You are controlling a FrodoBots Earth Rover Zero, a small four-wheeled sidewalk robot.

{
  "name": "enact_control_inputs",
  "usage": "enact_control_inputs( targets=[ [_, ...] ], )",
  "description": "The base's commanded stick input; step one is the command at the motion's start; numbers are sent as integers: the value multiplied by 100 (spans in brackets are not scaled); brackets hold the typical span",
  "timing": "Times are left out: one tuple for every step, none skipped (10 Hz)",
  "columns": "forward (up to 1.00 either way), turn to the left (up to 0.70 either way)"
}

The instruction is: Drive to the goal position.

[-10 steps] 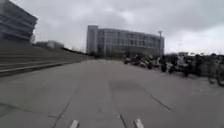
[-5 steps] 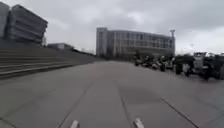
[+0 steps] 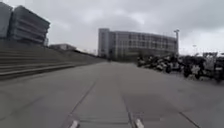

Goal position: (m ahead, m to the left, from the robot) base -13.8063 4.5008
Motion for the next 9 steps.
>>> enact_control_inputs(
  targets=[
    [85, 0],
    [85, 0],
    [85, 0],
    [85, 0],
    [85, 0],
    [85, 0],
    [85, 0],
    [85, 0],
    [85, 0]
  ],
)
